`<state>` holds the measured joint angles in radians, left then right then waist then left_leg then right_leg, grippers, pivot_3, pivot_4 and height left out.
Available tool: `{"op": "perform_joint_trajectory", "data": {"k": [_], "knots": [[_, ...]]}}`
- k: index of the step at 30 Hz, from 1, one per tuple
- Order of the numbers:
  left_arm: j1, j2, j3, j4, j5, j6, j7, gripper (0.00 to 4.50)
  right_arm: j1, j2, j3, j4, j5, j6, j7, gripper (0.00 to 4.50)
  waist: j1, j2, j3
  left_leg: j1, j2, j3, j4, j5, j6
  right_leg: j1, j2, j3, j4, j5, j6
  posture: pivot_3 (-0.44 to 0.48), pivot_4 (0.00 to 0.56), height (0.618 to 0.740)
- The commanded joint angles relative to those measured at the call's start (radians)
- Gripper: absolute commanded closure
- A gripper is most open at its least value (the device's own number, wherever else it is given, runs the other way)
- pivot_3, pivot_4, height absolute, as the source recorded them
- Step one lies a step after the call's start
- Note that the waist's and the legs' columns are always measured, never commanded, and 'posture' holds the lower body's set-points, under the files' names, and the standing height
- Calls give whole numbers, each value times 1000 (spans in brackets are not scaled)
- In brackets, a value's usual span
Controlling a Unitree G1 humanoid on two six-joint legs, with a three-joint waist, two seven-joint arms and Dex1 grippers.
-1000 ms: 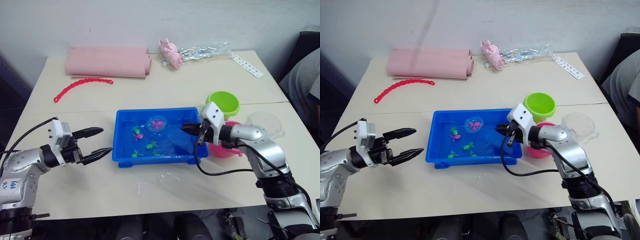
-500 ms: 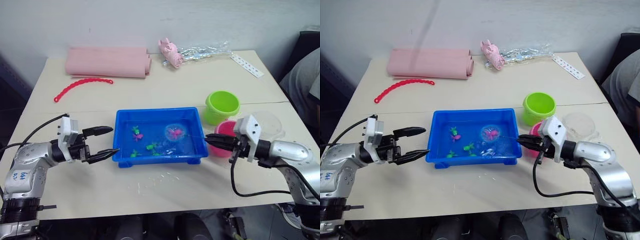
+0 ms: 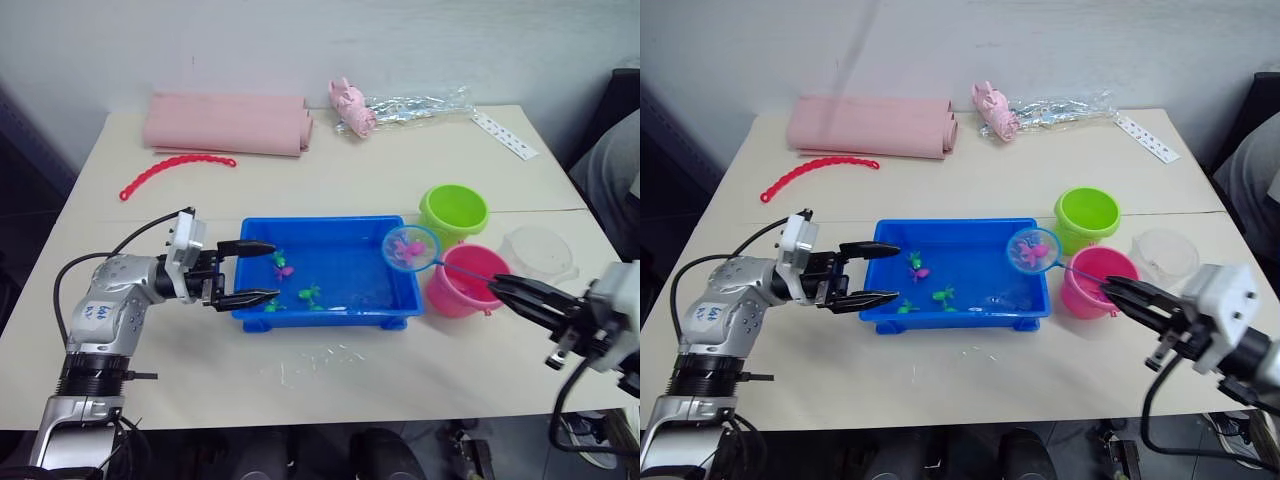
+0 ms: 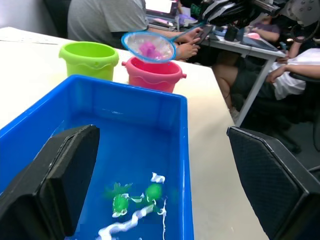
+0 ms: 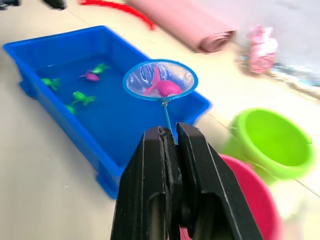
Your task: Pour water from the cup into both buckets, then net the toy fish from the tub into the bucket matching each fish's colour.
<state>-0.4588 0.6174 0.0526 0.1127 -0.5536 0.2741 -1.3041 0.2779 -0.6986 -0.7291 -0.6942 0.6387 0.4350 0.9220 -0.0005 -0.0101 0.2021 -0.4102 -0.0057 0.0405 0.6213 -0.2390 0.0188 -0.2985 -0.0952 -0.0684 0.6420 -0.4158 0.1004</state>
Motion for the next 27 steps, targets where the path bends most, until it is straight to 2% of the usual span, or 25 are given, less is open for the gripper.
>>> {"op": "perform_joint_trajectory", "data": {"k": [1,5,8,10,18,22,27], "knots": [[-38,-24,-15,21,-2,-4,-20,31,73,33,-134,-61,43,-30,-34,4500,2,0,0,0,0,0,0,0,0,0,0,0,0,0,0,0,150,740],[-72,-51,-44,43,12,-10,-36,31,185,56,-218,-68,25,-76,-8,4500,5,0,0,1,0,0,0,0,0,1,0,0,0,0,0,0,150,740],[-118,-87,-68,72,24,-16,-44,31,244,62,-278,-15,-44,-169,22,4500,7,0,0,1,0,0,0,0,0,2,0,0,-1,0,0,0,150,740],[-142,-103,-78,86,30,-17,-49,31,246,57,-277,45,-160,-284,11,4500,7,0,0,3,-1,0,0,0,0,4,0,0,-3,0,0,0,150,740],[-167,-148,-88,55,35,3,-28,31,236,44,-170,205,-479,-639,-37,4500,1,0,0,5,0,0,0,0,0,6,1,1,-4,0,0,0,150,740],[-148,-154,-89,13,30,21,-9,31,216,33,-129,256,-601,-763,-98,4500,1,0,0,5,0,0,0,0,0,7,1,1,-4,0,0,0,150,740],[-143,-158,-86,0,33,33,7,31,198,26,-36,268,-700,-825,-152,4500,2,0,0,5,0,0,1,0,0,7,1,1,-4,0,0,0,150,740]]}}
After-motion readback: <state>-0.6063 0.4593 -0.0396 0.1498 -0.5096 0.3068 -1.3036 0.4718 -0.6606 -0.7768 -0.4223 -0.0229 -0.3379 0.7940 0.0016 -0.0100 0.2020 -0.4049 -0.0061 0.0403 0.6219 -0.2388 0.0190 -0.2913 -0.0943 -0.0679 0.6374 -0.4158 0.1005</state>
